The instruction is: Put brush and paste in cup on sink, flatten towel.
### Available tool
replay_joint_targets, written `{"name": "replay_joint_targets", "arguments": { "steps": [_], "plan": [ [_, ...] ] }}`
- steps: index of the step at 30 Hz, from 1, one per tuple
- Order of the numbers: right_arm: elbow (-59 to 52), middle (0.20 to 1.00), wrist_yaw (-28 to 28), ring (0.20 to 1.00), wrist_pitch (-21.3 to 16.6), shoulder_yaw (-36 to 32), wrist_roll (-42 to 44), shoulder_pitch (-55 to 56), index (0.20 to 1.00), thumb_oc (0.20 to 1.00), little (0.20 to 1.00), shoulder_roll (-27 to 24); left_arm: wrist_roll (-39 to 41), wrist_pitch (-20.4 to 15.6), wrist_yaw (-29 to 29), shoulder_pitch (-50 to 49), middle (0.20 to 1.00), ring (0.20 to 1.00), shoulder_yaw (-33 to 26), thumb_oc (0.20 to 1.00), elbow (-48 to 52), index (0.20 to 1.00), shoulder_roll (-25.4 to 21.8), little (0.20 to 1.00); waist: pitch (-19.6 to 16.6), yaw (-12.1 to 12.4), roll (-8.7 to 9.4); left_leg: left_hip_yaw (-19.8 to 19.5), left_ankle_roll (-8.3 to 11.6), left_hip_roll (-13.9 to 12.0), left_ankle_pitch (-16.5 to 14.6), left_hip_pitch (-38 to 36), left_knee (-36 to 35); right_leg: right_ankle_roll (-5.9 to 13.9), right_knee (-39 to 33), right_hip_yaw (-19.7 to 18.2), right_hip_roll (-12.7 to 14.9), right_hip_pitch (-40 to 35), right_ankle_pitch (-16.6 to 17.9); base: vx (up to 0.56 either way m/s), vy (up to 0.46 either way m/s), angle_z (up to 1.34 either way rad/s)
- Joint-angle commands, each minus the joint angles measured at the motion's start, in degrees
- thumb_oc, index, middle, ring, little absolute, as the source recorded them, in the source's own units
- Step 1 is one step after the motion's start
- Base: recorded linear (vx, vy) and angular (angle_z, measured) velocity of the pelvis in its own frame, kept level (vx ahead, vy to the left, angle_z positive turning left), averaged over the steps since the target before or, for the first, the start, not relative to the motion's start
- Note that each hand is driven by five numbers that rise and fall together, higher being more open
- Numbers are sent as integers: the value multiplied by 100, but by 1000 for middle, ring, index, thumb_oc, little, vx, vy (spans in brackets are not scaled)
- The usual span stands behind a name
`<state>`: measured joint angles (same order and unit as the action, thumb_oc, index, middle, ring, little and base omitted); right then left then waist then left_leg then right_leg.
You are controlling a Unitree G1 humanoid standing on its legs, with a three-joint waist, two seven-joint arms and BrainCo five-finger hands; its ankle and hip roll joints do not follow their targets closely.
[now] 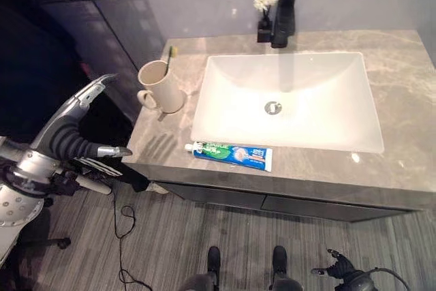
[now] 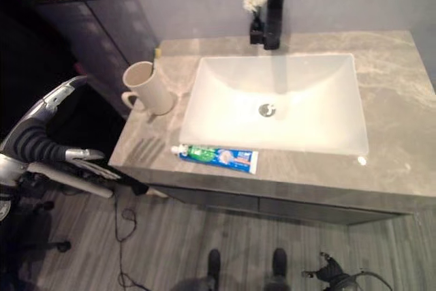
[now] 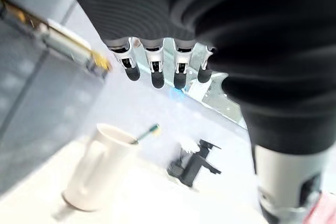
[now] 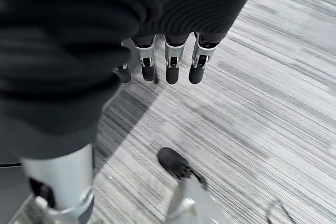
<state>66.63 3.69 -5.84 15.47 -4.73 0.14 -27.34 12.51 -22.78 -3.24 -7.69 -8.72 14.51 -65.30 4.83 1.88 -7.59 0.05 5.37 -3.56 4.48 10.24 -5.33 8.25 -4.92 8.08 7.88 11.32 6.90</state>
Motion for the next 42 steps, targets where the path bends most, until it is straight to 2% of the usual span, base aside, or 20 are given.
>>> {"name": "replay_joint_targets", "arguments": {
  "steps": [1,12,13,15,17,18,19,20,22,23,27,35,39,42],
  "plan": [
    [-5,1000,1,1000,67,136,253,-128,1000,1000,1000,-1,423,-14,160,327,1000,1000,40,1000,-162,1000,-230,1000,50,-82,184,-175,391,-347,312,375,33,490,-8,-304,675,57,303,10,-1,-9],
    [178,1000,-5,1000,59,124,429,-186,1000,1000,1000,90,486,100,547,666,1000,1000,769,1000,-47,1000,-452,1000,56,-153,189,-146,396,-363,338,509,33,474,-8,-436,661,227,320,5,1,-2],
    [156,1000,0,1000,69,158,475,-243,1000,1000,1000,119,489,133,633,811,1000,1000,1043,1000,-25,1000,-491,1000,49,-178,182,-148,402,-374,343,519,33,469,-8,-447,654,239,314,0,0,0],
    [89,1000,5,1000,49,186,492,-250,1000,1000,1000,130,494,156,692,877,1000,1000,1176,1000,9,1000,-505,1000,45,-198,181,-141,409,-378,345,524,33,469,-8,-461,645,248,312,0,0,0],
    [95,1000,9,1000,51,188,523,-271,1000,1000,1000,146,448,162,736,988,837,837,1384,837,33,837,-548,837,38,-197,178,-131,410,-385,343,525,33,465,-8,-463,633,255,304,0,0,0],
    [41,1000,16,1000,38,214,538,-288,1000,1000,1000,153,426,168,764,1008,780,780,1470,780,52,780,-565,780,39,-215,178,-126,412,-387,343,525,33,463,-8,-474,631,258,301,0,0,0],
    [29,1000,20,1000,32,220,536,-284,1000,1000,1000,156,416,170,785,1071,645,645,1575,645,43,645,-578,645,37,-219,177,-125,414,-391,342,523,33,464,-8,-475,627,259,299,0,0,0],
    [16,1000,24,1000,32,223,543,-295,1000,1000,1000,154,394,181,806,1100,573,573,1676,573,35,573,-573,573,41,-235,182,-125,416,-398,343,521,33,464,-8,-483,627,268,303,0,0,0],
    [-35,1000,41,1000,25,228,574,-303,1000,1000,1000,147,369,200,844,1250,523,523,1951,523,37,523,-534,523,43,-267,186,-119,424,-408,343,545,33,466,-8,-504,616,297,300,0,0,0],
    [7,1000,48,1000,35,199,621,-313,1000,1000,1000,148,344,217,852,1395,507,507,2157,507,-7,507,-500,507,38,-274,181,-118,425,-416,344,564,33,468,-8,-526,615,326,307,0,0,0],
    [40,1000,74,1000,25,154,651,-265,1000,1000,1000,162,316,237,880,1539,482,482,2331,482,-73,482,-448,482,43,-304,168,-84,453,-429,344,594,33,472,-8,-521,607,347,297,0,0,0],
    [164,1000,76,1000,23,-16,723,-57,1000,1000,1000,193,152,238,889,1630,485,485,2562,485,-194,485,-317,485,18,-362,147,-30,518,-485,339,628,33,479,-8,-451,605,338,274,4,-6,1],
    [133,1000,81,1000,18,-82,741,31,1000,1000,1000,211,88,242,920,1651,460,460,2650,460,-210,460,-284,460,-5,-403,133,36,554,-511,330,614,33,485,-8,-417,603,320,257,4,-3,1],
    [133,1000,90,1000,12,-120,755,59,1000,1000,1000,219,46,242,927,1690,395,395,2730,395,-216,395,-232,395,-18,-418,119,76,581,-534,325,603,33,492,-8,-386,604,303,249,18,-17,7]
  ]
}}
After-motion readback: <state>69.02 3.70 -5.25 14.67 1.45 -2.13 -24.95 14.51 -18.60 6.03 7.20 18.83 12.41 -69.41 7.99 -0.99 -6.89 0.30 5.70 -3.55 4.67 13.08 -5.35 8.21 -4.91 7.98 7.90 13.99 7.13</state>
